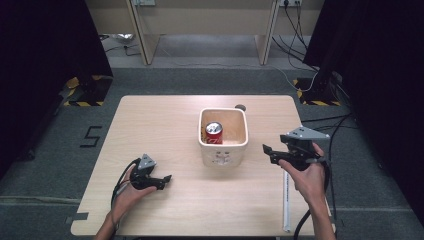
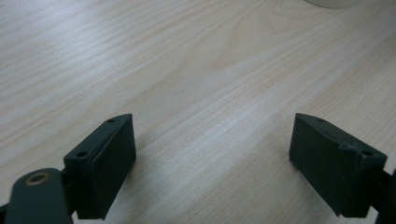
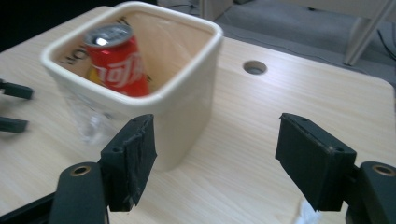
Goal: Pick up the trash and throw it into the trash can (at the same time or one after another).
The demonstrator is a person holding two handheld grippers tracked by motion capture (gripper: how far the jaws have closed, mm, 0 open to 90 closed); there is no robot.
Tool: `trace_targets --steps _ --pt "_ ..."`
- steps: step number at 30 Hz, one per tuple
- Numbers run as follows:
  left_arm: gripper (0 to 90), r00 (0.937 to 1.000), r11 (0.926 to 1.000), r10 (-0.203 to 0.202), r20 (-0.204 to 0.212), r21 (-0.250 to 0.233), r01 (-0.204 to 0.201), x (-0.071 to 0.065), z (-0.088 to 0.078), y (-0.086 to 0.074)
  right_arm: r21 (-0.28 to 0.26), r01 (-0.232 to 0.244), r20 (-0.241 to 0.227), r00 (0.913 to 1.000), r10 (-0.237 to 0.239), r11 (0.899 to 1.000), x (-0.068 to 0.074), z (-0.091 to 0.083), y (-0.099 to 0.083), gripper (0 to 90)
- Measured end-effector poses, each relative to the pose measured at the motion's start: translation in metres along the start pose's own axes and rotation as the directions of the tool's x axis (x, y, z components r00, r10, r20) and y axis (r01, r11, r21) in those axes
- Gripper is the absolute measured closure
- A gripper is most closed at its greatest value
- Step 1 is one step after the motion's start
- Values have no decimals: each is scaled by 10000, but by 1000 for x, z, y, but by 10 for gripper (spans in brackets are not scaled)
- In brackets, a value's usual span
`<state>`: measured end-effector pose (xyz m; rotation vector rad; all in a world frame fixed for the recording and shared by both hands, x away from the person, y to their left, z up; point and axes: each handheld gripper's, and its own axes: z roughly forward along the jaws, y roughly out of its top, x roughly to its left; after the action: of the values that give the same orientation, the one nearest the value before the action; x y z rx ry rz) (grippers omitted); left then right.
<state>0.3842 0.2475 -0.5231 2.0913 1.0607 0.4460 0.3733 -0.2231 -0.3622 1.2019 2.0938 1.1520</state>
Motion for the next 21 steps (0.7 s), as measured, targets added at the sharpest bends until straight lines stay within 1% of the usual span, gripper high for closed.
trace_targets --steps 2,4,6,7,8,10,12,14,16,17,19,21 --pt "139 10000 10000 1 -1 -5 -1 0 0 0 86 -219 178 9996 217 9997 -7 -1 -8 286" --pt "139 10000 10000 -4 2 -6 4 0 0 0 188 -284 381 9989 277 9994 -13 -3 -15 288" --pt "139 10000 10000 -1 2 -3 1 0 0 0 236 -320 469 9984 308 9992 -14 -3 -18 290" --pt "139 10000 10000 0 0 -4 0 0 0 0 278 -355 649 9973 336 9990 -16 -4 -24 297" --pt "139 10000 10000 0 0 -4 0 0 0 0 278 -355 649 9973 336 9990 -16 -4 -24 297" --pt "139 10000 10000 1 -1 -2 -1 0 0 0 383 -306 756 9968 276 9988 -16 -5 -30 326" --pt "139 10000 10000 -4 1 -5 4 0 0 0 464 -266 845 9962 226 9986 -16 -5 -33 335" --pt "139 10000 10000 -3 2 -4 3 0 0 0 511 -379 871 9956 333 9980 -17 -3 -39 349" --pt "139 10000 10000 -3 2 -3 3 0 0 0 599 -380 875 9956 326 9975 -18 -2 -41 354" --pt "139 10000 10000 -1 4 -2 1 0 0 0 694 -483 940 9947 417 9964 -21 -1 -47 369" --pt "140 10000 10000 0 3 -1 0 0 0 0 804 -550 1065 9932 463 9952 -23 1 -51 388" --pt "140 10000 10000 22 4 18 -22 0 0 0 1039 -519 1280 9910 384 9932 -24 3 -57 403"
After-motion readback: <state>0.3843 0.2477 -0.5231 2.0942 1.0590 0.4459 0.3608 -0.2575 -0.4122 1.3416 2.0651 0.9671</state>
